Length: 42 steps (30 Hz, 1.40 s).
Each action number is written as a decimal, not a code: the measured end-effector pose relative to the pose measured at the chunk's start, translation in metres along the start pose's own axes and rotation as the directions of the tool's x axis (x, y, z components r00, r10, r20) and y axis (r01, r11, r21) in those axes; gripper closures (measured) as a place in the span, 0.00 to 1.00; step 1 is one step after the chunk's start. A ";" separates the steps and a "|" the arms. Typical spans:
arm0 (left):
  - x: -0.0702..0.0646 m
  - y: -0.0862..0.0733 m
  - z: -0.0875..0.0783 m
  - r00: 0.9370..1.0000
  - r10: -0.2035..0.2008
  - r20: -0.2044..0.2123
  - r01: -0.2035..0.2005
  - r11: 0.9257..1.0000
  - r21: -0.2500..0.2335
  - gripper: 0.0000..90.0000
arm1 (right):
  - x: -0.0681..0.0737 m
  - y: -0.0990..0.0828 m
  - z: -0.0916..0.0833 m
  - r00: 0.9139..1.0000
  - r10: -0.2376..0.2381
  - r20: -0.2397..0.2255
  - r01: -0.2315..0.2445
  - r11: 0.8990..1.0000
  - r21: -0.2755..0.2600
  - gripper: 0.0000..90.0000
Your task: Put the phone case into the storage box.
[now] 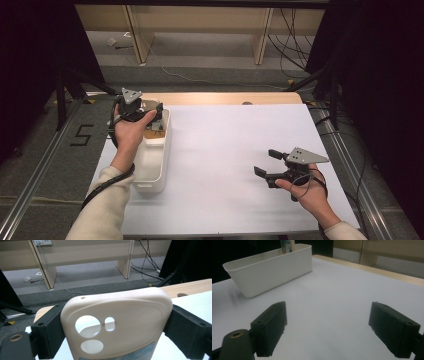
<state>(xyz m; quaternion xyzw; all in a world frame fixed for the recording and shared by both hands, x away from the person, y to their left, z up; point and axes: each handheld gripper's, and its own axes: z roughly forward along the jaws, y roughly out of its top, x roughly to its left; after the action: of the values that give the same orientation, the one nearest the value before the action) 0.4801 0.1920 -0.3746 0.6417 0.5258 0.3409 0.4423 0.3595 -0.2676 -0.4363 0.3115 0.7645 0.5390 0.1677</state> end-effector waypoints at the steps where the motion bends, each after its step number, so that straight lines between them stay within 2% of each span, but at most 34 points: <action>1: 0.000 0.000 0.000 1.000 0.002 0.000 -0.002 1.000 0.002 0.12 | 0.000 0.000 0.000 1.000 0.000 0.000 0.000 1.000 0.000 0.18; 10: 0.001 0.000 0.005 1.000 -0.001 -0.007 0.001 1.000 0.011 0.12 | -0.001 0.000 0.000 1.000 -0.001 -0.001 0.001 1.000 0.003 0.18; 12: 0.001 -0.001 0.006 1.000 -0.013 0.004 0.013 1.000 0.013 0.12 | -0.001 -0.001 0.000 1.000 0.000 0.000 0.000 1.000 0.005 0.18; 17: 0.002 -0.002 0.009 1.000 -0.006 -0.013 0.006 1.000 0.020 0.12 | -0.001 0.000 0.000 1.000 0.000 0.000 0.000 1.000 0.004 0.18; 20: 0.003 -0.003 0.011 1.000 -0.008 -0.003 0.008 1.000 0.017 0.12 | -0.001 -0.001 0.000 1.000 0.000 0.000 0.000 1.000 0.005 0.18; 42: 0.004 -0.004 0.021 1.000 -0.001 -0.027 0.002 0.999 0.045 0.11 | -0.001 -0.001 0.000 1.000 0.004 -0.002 -0.004 1.000 0.007 0.18</action>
<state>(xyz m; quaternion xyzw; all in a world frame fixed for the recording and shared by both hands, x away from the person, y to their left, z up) 0.4983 0.1922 -0.3859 0.6463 0.5397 0.3372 0.4210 0.3600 -0.2682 -0.4371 0.3128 0.7659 0.5370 0.1647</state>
